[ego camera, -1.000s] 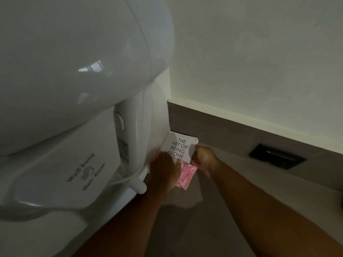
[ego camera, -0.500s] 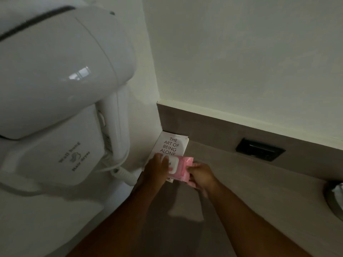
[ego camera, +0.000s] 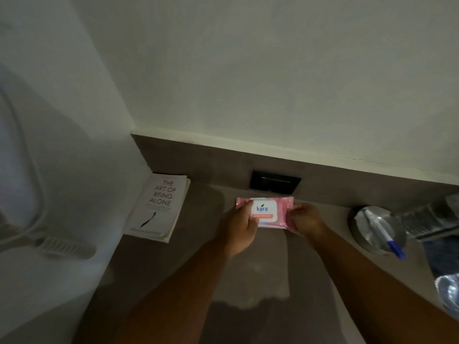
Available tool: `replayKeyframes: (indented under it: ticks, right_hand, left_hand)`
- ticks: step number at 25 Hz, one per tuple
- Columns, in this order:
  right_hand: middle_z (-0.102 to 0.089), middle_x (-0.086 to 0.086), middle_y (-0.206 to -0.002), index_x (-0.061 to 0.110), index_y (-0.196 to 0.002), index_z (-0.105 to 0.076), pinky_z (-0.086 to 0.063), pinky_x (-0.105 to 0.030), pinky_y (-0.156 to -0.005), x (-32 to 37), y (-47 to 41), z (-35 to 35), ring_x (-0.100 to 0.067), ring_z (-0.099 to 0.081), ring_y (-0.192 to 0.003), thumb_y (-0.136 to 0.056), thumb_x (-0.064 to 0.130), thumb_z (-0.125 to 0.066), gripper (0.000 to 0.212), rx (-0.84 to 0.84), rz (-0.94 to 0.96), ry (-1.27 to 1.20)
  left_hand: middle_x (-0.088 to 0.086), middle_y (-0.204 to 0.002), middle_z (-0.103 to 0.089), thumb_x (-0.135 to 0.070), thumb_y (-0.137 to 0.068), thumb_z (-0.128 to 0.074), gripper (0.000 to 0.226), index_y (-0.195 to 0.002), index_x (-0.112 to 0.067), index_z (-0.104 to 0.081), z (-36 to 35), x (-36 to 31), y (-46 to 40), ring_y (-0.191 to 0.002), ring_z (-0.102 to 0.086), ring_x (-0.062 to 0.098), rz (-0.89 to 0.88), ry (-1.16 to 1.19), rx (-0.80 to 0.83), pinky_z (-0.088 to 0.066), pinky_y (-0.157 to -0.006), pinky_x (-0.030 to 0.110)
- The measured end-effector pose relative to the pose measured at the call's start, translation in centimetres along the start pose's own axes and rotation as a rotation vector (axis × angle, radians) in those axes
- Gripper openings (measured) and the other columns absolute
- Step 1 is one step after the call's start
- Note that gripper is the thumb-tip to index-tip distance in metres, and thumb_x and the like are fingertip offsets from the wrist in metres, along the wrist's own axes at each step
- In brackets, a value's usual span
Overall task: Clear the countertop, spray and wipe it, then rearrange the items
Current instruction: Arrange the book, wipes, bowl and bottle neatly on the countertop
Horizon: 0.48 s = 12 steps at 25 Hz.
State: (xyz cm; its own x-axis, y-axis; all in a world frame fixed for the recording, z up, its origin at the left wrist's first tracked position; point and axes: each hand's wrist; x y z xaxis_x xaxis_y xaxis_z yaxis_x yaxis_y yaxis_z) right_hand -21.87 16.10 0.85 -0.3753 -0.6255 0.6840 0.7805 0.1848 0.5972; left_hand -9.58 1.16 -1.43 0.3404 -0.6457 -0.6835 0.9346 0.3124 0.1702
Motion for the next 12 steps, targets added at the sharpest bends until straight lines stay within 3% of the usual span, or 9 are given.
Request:
replayKeyframes:
  ticks: [2, 5, 6, 8, 9, 10, 12]
  right_hand:
    - [-0.067, -0.023, -0.103, -0.002, -0.1, -0.067, -0.054, -0.039, -0.084, -0.2, -0.3, 1.3, -0.033, -0.064, -0.091, -0.093, 0.0, -0.053, 0.016, -0.041, 0.09, 0.118]
    - [-0.068, -0.007, -0.104, 0.014, -0.104, -0.066, -0.048, -0.012, -0.068, -1.4, 1.7, 2.0, -0.018, -0.066, -0.086, -0.098, 0.014, -0.053, 0.014, -0.083, 0.392, 0.262]
    - [-0.066, -0.003, -0.112, 0.016, -0.114, -0.063, -0.048, -0.011, -0.073, -2.5, 2.1, 1.8, -0.016, -0.066, -0.096, -0.099, 0.02, -0.052, 0.019, -0.069, 0.507, 0.326]
    - [-0.051, -0.008, -0.143, 0.018, -0.143, -0.042, -0.047, -0.031, -0.1, -4.2, 2.2, 1.1, -0.022, -0.052, -0.128, -0.1, 0.038, -0.042, 0.048, -0.014, 0.619, 0.672]
    - [-0.034, -0.01, -0.156, 0.018, -0.152, -0.028, -0.036, -0.038, -0.112, -4.9, 1.7, 0.6, -0.025, -0.036, -0.141, -0.101, 0.045, -0.035, 0.058, 0.0, 0.622, 0.84]
    - [-0.019, -0.01, -0.162, 0.017, -0.155, -0.016, -0.024, -0.04, -0.116, -5.3, 1.3, 0.2, -0.026, -0.022, -0.147, -0.101, 0.05, -0.028, 0.064, 0.01, 0.597, 0.91]
    - [-0.008, -0.01, -0.164, 0.017, -0.156, -0.007, -0.014, -0.039, -0.119, -5.7, 0.5, -0.8, -0.026, -0.009, -0.15, -0.099, 0.055, -0.02, 0.069, -0.002, 0.591, 0.947]
  left_hand:
    - [0.008, -0.148, -0.047, -0.031, -0.098, -0.048, 0.058, -0.15, -0.015, -0.032, -1.0, -0.2, -0.4, -0.132, -0.048, 0.023, -0.071, -0.097, 0.005, -0.042, -0.107, 0.038]
    - [0.005, -0.161, -0.024, -0.036, -0.098, -0.046, 0.066, -0.155, -0.015, -0.019, -2.0, 0.7, -0.1, -0.148, -0.022, 0.019, -0.122, -0.248, 0.028, -0.022, -0.119, 0.037]
    - [0.004, -0.163, -0.015, -0.039, -0.099, -0.044, 0.069, -0.156, -0.015, -0.014, -2.2, 1.1, 0.1, -0.15, -0.012, 0.018, -0.106, -0.288, 0.047, -0.014, -0.121, 0.038]
    - [0.003, -0.165, -0.003, -0.047, -0.099, -0.04, 0.074, -0.157, -0.016, -0.006, -2.4, 1.7, 0.1, -0.151, 0.0, 0.017, -0.086, -0.386, 0.104, -0.004, -0.122, 0.039]
    - [0.003, -0.165, -0.001, -0.05, -0.098, -0.039, 0.076, -0.157, -0.016, -0.004, -2.4, 2.0, 0.0, -0.151, 0.002, 0.017, -0.085, -0.428, 0.123, -0.002, -0.122, 0.039]
    - [0.004, -0.165, 0.0, -0.053, -0.098, -0.038, 0.078, -0.157, -0.016, -0.003, -2.3, 2.2, -0.3, -0.151, 0.002, 0.018, -0.086, -0.448, 0.128, 0.0, -0.122, 0.039]
    - [0.006, -0.164, 0.002, -0.056, -0.098, -0.035, 0.08, -0.156, -0.015, 0.001, -1.9, 2.6, -1.1, -0.151, 0.003, 0.021, -0.076, -0.455, 0.137, 0.002, -0.121, 0.04]
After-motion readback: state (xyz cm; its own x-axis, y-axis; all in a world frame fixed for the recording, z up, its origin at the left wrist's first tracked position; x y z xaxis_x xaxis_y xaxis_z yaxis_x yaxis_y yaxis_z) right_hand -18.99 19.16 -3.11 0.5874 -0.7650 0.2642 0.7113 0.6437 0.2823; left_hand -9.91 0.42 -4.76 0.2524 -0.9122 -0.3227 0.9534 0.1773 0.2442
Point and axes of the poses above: each hand's wrist, its own y-axis away from the middle knuckle, its own z-axis out of the back of the hand, x = y × z
